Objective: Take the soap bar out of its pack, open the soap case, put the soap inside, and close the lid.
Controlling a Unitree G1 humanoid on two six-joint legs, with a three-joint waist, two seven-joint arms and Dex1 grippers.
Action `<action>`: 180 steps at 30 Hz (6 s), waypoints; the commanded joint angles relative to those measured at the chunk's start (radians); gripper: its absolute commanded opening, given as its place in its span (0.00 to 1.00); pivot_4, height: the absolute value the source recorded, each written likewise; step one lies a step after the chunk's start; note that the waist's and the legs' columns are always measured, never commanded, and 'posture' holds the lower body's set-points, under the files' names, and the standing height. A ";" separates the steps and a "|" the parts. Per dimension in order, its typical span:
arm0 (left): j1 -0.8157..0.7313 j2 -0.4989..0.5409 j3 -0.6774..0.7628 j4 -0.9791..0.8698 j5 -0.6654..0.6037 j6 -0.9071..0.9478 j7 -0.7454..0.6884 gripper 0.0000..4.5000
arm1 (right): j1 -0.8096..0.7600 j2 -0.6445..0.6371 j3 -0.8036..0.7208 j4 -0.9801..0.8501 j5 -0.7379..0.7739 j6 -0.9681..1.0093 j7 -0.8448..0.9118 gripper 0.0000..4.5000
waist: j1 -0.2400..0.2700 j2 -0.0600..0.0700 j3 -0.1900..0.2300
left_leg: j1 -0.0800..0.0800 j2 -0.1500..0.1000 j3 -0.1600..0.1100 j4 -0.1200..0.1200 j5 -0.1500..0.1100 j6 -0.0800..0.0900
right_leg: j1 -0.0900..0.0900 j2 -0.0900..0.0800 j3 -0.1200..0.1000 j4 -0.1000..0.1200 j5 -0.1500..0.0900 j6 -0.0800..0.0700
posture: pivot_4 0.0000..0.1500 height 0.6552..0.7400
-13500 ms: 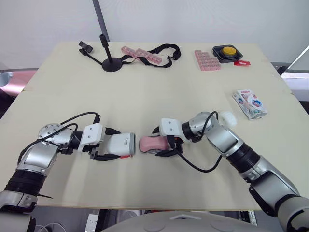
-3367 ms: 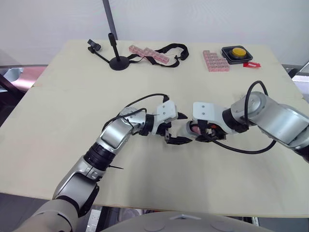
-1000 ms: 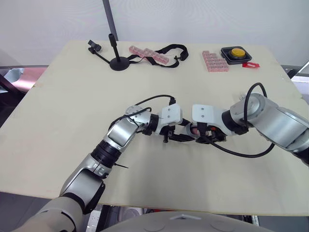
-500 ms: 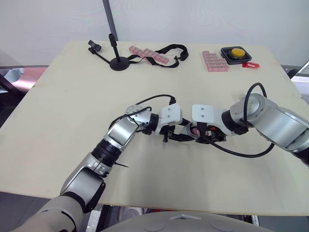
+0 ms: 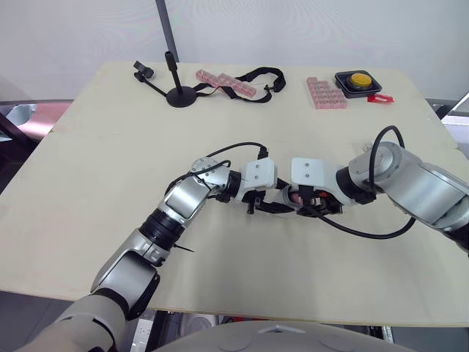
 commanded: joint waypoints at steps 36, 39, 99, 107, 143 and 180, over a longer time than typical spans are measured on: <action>0.004 -0.009 0.000 0.005 0.010 0.017 -0.026 0.42 | 0.004 0.017 -0.037 -0.010 0.004 0.018 0.018 0.45 | -0.001 0.000 0.000 | 0.000 0.000 0.000 0.000 0.000 0.001 | 0.000 -0.001 0.000 0.000 0.000 0.000 | 1.00 1.00; 0.010 -0.005 -0.001 0.004 0.013 0.014 -0.026 0.42 | 0.008 0.020 -0.044 -0.010 0.009 0.021 0.019 0.67 | -0.001 0.000 0.000 | 0.000 0.000 0.000 0.000 0.000 0.001 | 0.000 -0.001 0.000 0.000 0.000 0.000 | 1.00 1.00; 0.320 0.024 0.207 0.064 -0.208 -0.347 -0.187 0.42 | 1.254 0.441 -1.310 0.498 0.228 -1.105 0.049 0.99 | -0.021 0.000 -0.001 | -0.001 -0.002 0.000 -0.005 -0.003 0.007 | 0.002 -0.006 -0.005 -0.014 0.000 0.000 | 1.00 1.00; 0.327 0.023 0.207 0.048 -0.209 -0.330 -0.173 0.42 | 1.336 0.507 -1.305 0.490 0.237 -1.153 -0.011 0.99 | -0.052 0.003 -0.002 | 0.001 -0.002 -0.001 -0.007 -0.004 0.010 | 0.005 -0.007 -0.007 -0.016 0.000 0.000 | 1.00 1.00; 0.306 0.031 0.209 0.117 -0.199 -0.391 -0.197 0.42 | 0.538 0.119 -0.697 0.383 0.098 -0.226 -0.389 0.99 | -0.029 0.003 -0.002 | 0.007 -0.003 -0.001 -0.011 -0.002 0.006 | 0.014 -0.005 -0.007 -0.022 0.000 0.001 | 1.00 1.00; 0.323 0.033 0.203 0.062 -0.194 -0.359 -0.157 0.42 | 0.528 0.147 -0.699 0.382 0.065 -0.300 -0.334 0.43 | -0.026 0.004 -0.001 | 0.006 -0.003 -0.001 -0.011 -0.002 0.005 | 0.013 -0.006 -0.007 -0.021 0.000 0.001 | 1.00 1.00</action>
